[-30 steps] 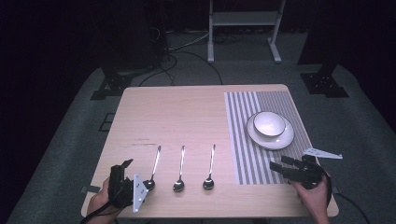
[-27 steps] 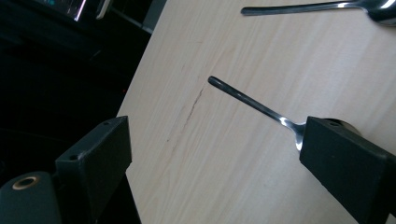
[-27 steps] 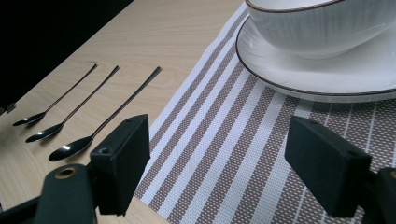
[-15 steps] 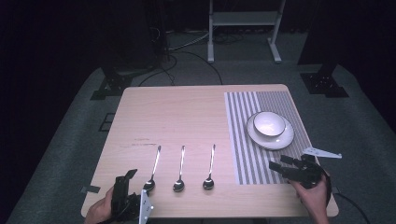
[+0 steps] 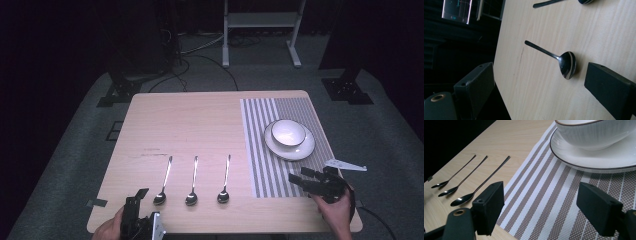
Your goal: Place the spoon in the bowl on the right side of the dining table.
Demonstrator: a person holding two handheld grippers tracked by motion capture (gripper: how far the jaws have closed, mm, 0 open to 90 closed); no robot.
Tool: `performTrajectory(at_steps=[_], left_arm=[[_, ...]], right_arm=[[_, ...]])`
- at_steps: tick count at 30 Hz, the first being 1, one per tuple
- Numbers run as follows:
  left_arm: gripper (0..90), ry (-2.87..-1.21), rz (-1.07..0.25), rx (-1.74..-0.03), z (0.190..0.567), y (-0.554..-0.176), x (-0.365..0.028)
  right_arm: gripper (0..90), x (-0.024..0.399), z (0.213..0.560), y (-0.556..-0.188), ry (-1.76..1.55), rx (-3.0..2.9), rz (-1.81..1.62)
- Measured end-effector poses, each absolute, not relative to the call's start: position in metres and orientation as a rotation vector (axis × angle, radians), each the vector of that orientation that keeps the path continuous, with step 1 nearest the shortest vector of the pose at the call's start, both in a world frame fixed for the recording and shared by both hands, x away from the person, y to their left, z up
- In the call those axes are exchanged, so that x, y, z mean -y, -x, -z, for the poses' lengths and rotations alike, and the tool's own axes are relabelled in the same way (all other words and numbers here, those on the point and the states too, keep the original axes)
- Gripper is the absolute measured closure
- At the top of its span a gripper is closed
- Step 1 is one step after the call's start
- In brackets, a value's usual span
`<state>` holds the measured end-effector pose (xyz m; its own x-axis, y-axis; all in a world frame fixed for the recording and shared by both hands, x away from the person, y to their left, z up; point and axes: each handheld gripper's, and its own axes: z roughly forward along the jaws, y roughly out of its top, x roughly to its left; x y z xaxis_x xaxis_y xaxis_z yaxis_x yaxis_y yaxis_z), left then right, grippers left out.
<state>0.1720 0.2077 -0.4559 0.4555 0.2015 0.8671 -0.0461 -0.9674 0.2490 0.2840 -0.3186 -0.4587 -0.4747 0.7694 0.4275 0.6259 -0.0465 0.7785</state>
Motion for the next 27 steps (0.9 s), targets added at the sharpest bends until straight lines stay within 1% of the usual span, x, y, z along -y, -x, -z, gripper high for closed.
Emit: performTrajectory(at_steps=[7, 9, 15, 18, 20, 27], left_arm=[[8.1, -2.484, -1.531, -0.117, 0.463, -0.17, -0.205], [10.5, -2.496, -1.536, -0.099, 0.466, -0.169, -0.205], [13.7, -2.511, -1.557, -0.078, 0.474, -0.171, -0.203], [20.0, -2.522, -1.574, -0.063, 0.478, -0.172, -0.202], [22.0, -2.528, -1.566, -0.067, 0.481, -0.174, -0.201], [38.1, -2.563, -1.583, -0.018, 0.492, -0.178, -0.195]], right_arm=[[21.0, 0.319, 0.46, -0.283, -1.528, -2.064, -1.552], [21.0, 0.319, 0.46, -0.283, -1.528, -2.062, -1.553], [21.0, 0.32, 0.461, -0.282, -1.531, -2.059, -1.555], [21.0, 0.32, 0.46, -0.282, -1.529, -2.054, -1.557], [21.0, 0.321, 0.46, -0.281, -1.529, -2.052, -1.558], [21.0, 0.321, 0.458, -0.281, -1.523, -2.038, -1.567]])
